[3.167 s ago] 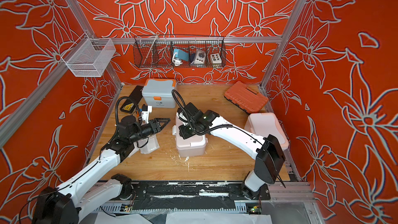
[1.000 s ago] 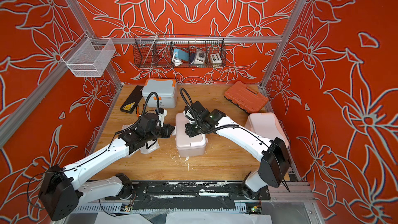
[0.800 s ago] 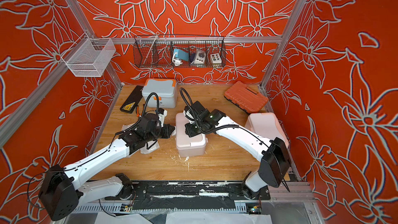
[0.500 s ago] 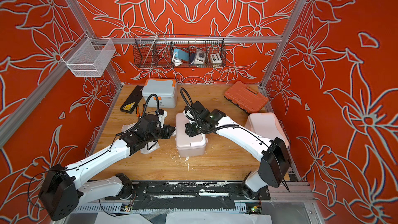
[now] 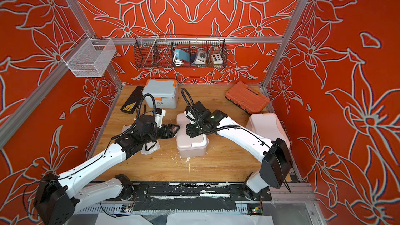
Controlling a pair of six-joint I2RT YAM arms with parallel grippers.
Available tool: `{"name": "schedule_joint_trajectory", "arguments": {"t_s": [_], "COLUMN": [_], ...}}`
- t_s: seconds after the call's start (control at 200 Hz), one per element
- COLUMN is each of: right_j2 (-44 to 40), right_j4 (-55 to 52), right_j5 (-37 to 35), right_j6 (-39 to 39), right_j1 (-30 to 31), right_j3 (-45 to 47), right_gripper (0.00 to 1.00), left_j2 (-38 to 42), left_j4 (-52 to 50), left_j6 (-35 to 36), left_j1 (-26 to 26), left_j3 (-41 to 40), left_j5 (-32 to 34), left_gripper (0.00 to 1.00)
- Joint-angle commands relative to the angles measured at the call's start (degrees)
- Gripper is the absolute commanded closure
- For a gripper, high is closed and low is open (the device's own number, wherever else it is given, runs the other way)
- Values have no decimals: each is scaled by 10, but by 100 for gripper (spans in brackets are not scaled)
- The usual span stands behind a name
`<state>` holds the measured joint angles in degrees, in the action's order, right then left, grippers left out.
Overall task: Open first aid kits and take out gauze
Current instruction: Fasten the fastener of the first aid kit, then move the first aid kit to the center of the board.
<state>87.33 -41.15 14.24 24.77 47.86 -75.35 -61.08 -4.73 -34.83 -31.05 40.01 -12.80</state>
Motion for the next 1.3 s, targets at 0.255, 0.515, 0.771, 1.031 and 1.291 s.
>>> {"name": "schedule_joint_trajectory", "arguments": {"t_s": [0.255, 0.515, 0.771, 1.031, 1.291], "right_j2": [15, 19, 20, -8, -70], "right_j4": [-53, -47, -44, -81, -111], "right_j5": [1, 6, 6, -52, -97], "right_j6": [1, 1, 0, -8, -8], "right_j1": [-2, -1, -2, -2, -5], "right_j3": [36, 42, 43, 19, 5], "right_gripper": [71, 71, 71, 61, 35], "left_j2": [-38, -64, -70, -61, -96], "left_j4": [110, 158, 175, 168, 199], "left_j6": [-54, -76, -83, -77, -97], "left_j1": [20, 20, 20, 20, -11], "left_j3": [-43, -53, -53, -59, -53], "left_j5": [-124, -157, -169, -161, -159], "left_gripper": [29, 33, 34, 31, 31]}}
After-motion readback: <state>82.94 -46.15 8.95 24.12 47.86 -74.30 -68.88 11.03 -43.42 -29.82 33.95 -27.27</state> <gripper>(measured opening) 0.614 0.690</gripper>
